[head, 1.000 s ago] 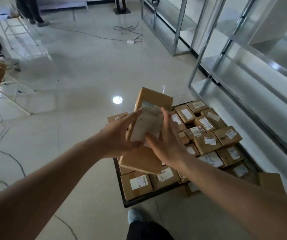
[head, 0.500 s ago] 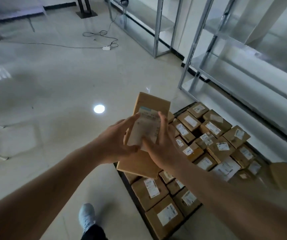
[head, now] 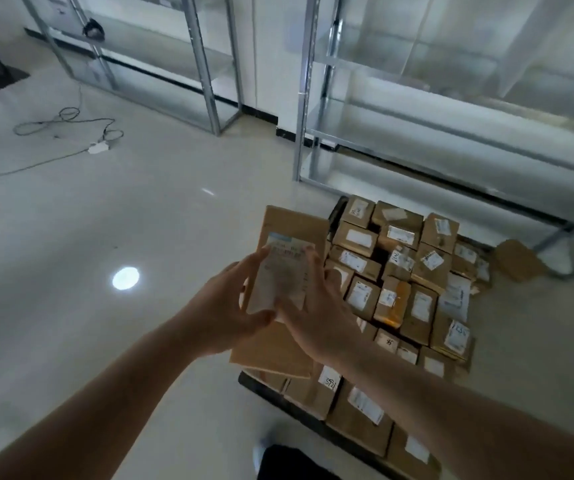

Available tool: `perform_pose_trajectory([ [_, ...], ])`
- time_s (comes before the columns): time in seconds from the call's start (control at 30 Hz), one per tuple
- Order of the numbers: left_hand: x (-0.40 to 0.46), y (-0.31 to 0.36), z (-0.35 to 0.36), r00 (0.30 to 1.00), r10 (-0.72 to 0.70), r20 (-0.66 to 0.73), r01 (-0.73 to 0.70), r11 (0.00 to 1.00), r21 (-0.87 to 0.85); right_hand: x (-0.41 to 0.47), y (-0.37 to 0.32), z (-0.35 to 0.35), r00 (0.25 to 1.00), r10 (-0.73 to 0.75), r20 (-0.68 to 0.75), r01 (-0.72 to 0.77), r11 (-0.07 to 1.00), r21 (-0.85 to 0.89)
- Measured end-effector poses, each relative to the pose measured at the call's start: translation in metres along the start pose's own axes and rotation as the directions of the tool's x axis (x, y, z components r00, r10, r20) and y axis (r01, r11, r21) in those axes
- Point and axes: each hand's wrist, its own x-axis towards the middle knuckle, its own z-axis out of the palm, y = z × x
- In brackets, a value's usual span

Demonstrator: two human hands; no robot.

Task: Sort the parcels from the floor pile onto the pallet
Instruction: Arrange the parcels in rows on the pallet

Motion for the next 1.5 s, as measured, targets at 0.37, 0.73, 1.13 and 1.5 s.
perform_pose_trajectory([
  [0.37, 0.153, -0.086, -0.099, 0.988, 0.068, 0.140, -0.069, 0.998, 0.003, 0.168, -0.038, 0.070, 0.977, 0.144, -0.155, -0.136, 0.989, 0.060],
  [0.73, 0.300, -0.143, -0.194, 0.921, 0.178, 0.347, -0.155, 0.983, -0.094, 0.303, -0.093, 0.089, 0.902, 0.306, -0.306, -0.290, 0.952, 0.096],
  [1.13, 0.440, -0.191, -0.249, 0.808, 0.154, 0.568, -0.120, 0.988, -0.096, 0.420, -0.120, 0.134, 0.802, 0.506, -0.318, -0.410, 0.853, 0.324],
  [1.5, 0.609, -0.156, -0.136, 0.750, 0.090, 0.656, -0.092, 0.995, -0.031, 0.524, 0.018, 0.045, 0.706, 0.620, -0.343, -0.495, 0.777, 0.389],
])
